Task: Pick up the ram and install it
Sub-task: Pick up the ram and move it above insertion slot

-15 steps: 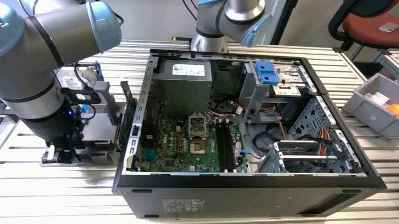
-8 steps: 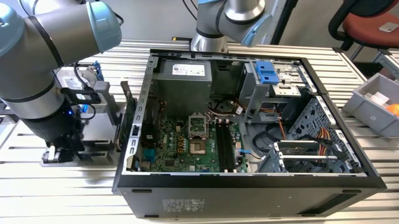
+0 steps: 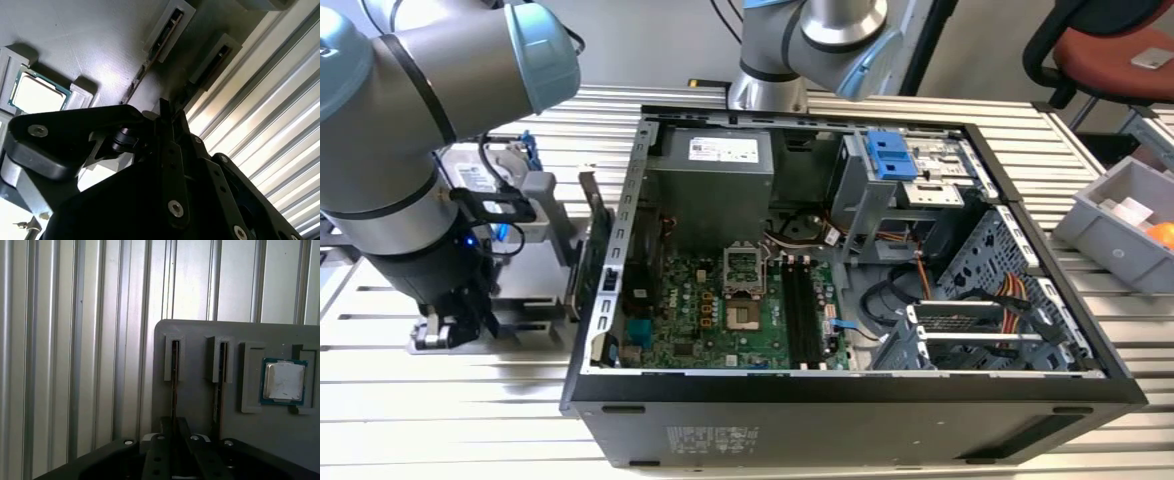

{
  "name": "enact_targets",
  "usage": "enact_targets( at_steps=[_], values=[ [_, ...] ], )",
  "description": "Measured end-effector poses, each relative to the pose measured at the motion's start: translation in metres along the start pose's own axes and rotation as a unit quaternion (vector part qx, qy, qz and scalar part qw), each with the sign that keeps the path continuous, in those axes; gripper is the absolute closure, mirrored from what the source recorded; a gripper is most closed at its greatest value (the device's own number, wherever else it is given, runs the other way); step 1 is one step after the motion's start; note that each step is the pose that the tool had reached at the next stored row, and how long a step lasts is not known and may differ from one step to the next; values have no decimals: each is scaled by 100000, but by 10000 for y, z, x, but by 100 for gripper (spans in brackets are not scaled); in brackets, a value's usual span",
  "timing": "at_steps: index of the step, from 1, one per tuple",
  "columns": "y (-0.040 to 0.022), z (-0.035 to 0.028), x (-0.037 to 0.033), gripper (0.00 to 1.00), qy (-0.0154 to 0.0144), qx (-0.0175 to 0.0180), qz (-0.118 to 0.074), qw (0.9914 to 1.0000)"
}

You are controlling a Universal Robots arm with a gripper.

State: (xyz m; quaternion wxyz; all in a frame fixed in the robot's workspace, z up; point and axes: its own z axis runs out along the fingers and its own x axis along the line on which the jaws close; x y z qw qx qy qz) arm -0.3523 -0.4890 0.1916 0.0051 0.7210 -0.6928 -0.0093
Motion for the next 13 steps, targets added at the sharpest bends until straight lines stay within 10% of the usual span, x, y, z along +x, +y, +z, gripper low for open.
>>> enact_targets(
  at_steps=[13],
  values=[
    [0,0,0,100,7,-13,0,100000]
  ],
)
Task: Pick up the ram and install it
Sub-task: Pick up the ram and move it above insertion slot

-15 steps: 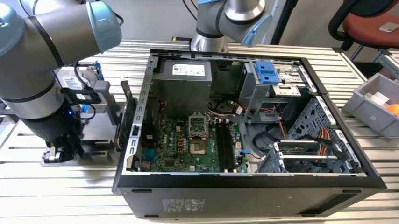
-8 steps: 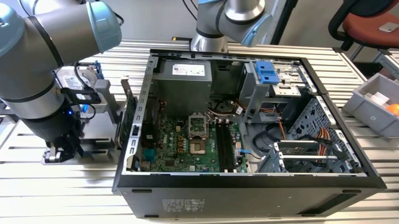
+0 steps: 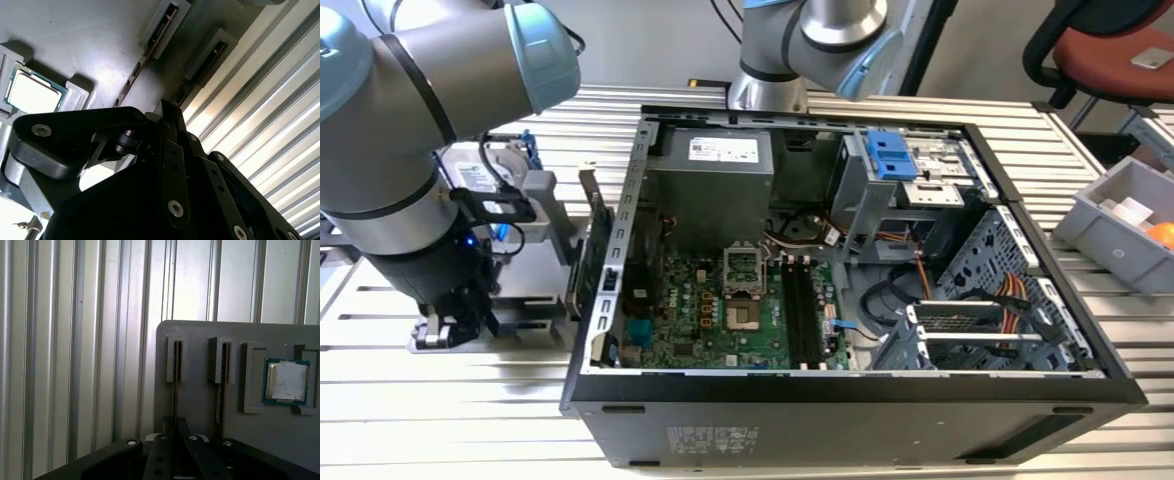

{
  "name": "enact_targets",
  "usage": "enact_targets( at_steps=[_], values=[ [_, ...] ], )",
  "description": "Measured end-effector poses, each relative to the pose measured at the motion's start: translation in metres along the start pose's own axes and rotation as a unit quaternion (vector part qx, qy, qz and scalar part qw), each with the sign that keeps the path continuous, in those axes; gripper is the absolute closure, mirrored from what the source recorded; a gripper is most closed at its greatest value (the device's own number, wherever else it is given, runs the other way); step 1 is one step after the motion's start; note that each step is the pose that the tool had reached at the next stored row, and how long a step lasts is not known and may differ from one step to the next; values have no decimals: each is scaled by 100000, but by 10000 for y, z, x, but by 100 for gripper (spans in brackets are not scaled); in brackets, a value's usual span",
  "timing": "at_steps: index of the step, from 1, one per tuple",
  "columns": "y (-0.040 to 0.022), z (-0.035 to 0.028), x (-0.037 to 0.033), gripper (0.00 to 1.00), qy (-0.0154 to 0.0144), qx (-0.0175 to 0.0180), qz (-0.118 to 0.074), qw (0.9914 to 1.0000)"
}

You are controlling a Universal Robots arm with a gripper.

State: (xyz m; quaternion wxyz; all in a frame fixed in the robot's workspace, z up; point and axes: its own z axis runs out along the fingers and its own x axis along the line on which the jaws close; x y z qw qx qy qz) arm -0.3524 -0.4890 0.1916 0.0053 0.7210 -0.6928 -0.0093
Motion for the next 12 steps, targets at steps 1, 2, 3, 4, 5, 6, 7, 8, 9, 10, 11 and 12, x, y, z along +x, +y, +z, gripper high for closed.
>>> enact_targets(
  at_steps=[1,2,3,4,5,6,7,8,9,10,11,12],
  values=[
    [0,-1,0,100,0,-4,2,100000],
    [0,-6,0,100,-3,-1,2,100000],
    [0,-17,0,100,-4,2,2,100000],
    [1,-30,0,100,-3,2,3,100000],
    [1,-42,0,100,2,-6,3,100000],
    [1,-50,0,100,2,-2,2,100000],
    [1,-60,0,100,-1,-2,3,100000],
    [2,-70,0,100,1,-3,1,100000],
    [2,-79,-1,100,-2,-1,0,100000],
    [2,-89,-1,100,1,-2,3,100000],
    [2,-101,-1,100,1,-6,-1,100000],
    [2,-112,-1,100,1,-4,0,100000]
  ],
)
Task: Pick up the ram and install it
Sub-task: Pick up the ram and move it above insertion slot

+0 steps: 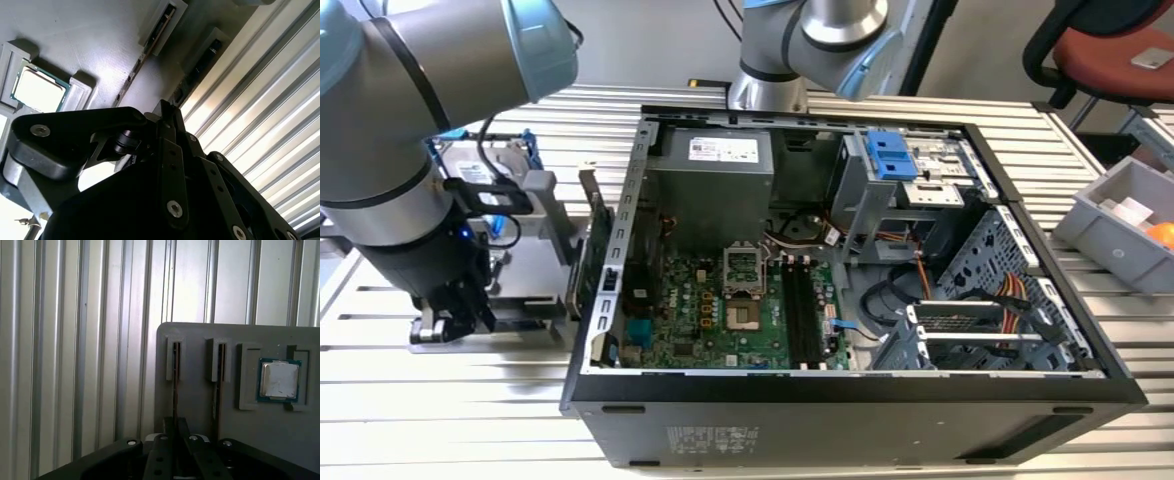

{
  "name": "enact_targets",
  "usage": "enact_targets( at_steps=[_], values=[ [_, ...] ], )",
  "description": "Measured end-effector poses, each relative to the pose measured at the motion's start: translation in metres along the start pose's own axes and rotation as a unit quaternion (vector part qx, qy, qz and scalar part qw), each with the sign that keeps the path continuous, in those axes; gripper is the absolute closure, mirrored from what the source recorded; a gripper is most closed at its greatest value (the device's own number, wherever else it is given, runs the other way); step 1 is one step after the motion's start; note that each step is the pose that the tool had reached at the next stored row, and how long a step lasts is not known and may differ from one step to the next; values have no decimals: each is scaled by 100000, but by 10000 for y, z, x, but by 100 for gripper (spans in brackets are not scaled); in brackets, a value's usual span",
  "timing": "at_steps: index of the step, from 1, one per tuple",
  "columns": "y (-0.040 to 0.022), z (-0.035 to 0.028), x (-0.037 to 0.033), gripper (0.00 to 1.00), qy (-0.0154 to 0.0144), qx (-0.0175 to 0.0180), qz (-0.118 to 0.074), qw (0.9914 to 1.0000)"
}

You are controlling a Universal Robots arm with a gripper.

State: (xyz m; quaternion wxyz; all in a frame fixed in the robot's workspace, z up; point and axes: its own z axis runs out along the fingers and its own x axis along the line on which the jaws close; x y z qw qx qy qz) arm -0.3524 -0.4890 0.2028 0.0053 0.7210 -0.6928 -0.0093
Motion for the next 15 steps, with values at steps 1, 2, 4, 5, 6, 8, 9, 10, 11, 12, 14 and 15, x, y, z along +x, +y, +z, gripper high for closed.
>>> enact_targets(
  at_steps=[1,2,4,5,6,8,9,10,11,12,14,15],
  values=[
    [0,-8,0,100,-2,1,0,100000],
    [0,-16,0,100,0,1,0,100000],
    [0,-26,0,100,-4,9,-1,100000],
    [0,-29,0,100,-10,12,0,100000],
    [1,-33,0,100,-10,7,4,100000],
    [1,-42,0,100,4,-4,2,100000],
    [1,-47,0,100,3,2,4,100000],
    [1,-51,0,100,1,3,6,100000],
    [1,-56,0,100,1,3,4,100000],
    [1,-59,0,100,-3,5,5,100000],
    [2,-66,-1,100,-2,4,6,100000],
    [1,-69,0,100,-4,4,4,100000]
  ],
)
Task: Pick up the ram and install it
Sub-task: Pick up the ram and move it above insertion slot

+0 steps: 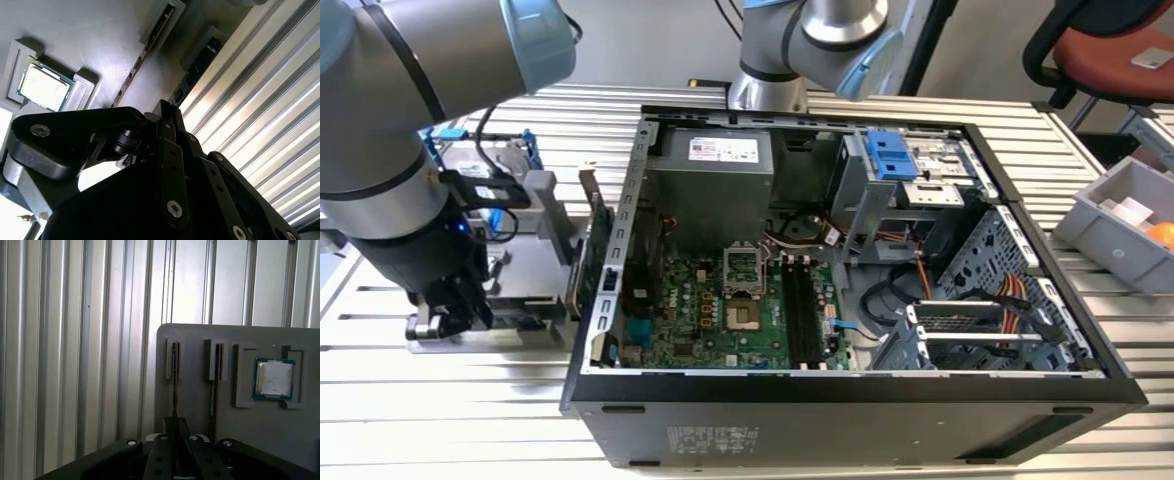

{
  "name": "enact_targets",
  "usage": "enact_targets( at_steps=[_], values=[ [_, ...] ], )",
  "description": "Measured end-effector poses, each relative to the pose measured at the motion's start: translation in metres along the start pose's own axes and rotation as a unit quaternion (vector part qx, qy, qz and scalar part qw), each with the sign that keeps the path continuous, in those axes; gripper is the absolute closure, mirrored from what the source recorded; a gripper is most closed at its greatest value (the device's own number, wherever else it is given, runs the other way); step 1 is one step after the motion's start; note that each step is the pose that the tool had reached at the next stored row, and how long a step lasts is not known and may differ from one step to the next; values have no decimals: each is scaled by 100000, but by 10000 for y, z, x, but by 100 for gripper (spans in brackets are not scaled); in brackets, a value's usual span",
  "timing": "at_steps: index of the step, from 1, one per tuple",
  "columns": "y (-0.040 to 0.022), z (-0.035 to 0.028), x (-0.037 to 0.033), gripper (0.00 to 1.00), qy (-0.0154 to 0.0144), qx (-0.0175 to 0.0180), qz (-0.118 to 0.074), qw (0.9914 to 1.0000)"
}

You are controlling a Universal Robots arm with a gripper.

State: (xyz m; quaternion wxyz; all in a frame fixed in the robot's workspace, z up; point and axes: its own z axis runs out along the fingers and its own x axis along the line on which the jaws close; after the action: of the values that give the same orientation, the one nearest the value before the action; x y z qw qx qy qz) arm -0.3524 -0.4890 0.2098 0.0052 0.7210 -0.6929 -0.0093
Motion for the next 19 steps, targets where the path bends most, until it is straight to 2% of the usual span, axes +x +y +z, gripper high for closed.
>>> enact_targets(
  at_steps=[11,19],
  values=[
    [1,-33,0,100,4,-3,-1,100000],
    [2,-85,-1,100,6,-4,2,100000]
  ],
)
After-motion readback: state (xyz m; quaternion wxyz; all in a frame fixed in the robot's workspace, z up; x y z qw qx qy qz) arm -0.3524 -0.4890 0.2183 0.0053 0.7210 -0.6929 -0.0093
